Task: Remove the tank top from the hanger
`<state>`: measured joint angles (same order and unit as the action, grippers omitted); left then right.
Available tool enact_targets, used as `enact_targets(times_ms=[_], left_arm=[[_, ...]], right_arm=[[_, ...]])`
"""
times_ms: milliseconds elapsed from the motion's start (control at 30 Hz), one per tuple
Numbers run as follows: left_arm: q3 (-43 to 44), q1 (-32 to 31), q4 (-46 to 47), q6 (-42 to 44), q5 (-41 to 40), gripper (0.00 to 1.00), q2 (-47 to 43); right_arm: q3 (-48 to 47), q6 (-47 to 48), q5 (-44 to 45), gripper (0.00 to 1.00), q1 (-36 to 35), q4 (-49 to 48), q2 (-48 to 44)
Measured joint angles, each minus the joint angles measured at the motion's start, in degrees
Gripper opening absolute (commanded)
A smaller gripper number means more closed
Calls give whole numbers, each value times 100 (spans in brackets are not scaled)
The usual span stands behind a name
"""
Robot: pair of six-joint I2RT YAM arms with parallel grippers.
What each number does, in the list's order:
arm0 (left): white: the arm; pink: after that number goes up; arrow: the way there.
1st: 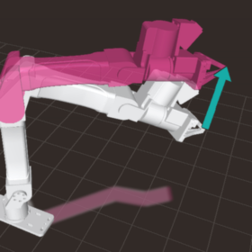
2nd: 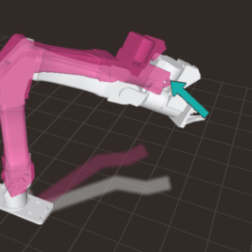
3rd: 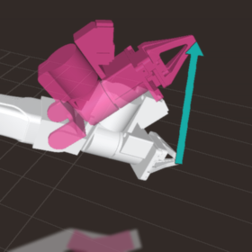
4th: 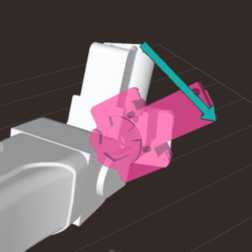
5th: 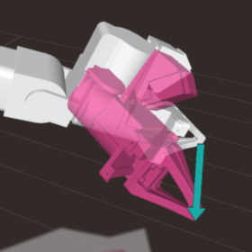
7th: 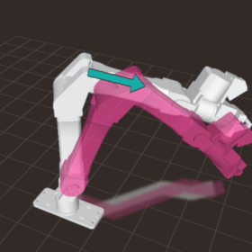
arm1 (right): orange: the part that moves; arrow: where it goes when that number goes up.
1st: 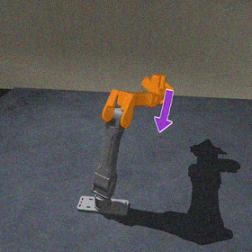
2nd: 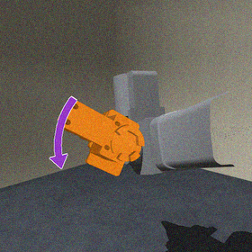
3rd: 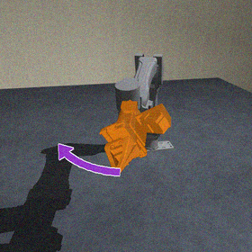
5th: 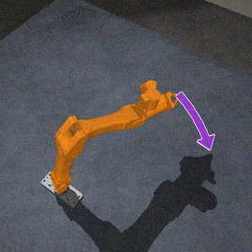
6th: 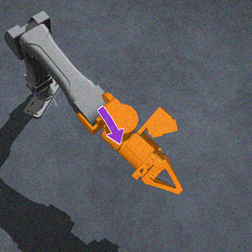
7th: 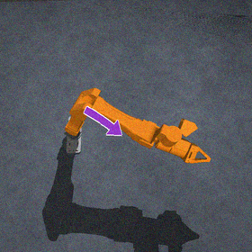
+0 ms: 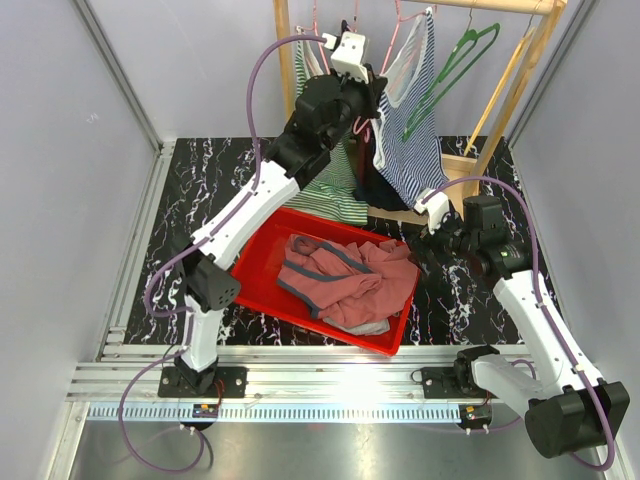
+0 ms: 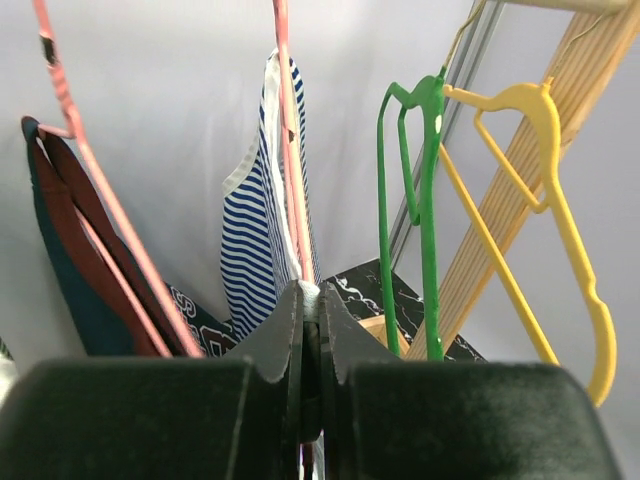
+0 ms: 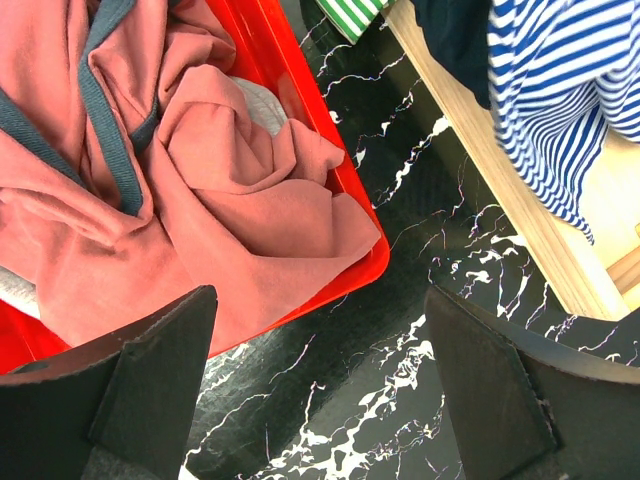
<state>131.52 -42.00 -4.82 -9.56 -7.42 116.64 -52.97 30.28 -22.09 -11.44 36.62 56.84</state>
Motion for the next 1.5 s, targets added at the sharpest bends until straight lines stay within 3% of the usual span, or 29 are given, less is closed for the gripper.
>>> enact_targets(times_ms=[233, 800, 1167, 1500], left_arm=[[-522, 0, 103, 105, 138, 0, -420], [-3703, 37, 321, 660, 774, 0, -2697], [-5425, 188, 372, 621, 1067, 0, -4192], [-6627, 186, -26, 616, 1156, 0, -5427]], right_arm=[[0, 13, -20, 94, 17, 4, -4], [-57, 728, -870, 96, 42, 680, -273], [-1029, 1049, -1471, 96, 48, 1493, -240], [-1757, -138, -1305, 92, 48, 1469, -61]])
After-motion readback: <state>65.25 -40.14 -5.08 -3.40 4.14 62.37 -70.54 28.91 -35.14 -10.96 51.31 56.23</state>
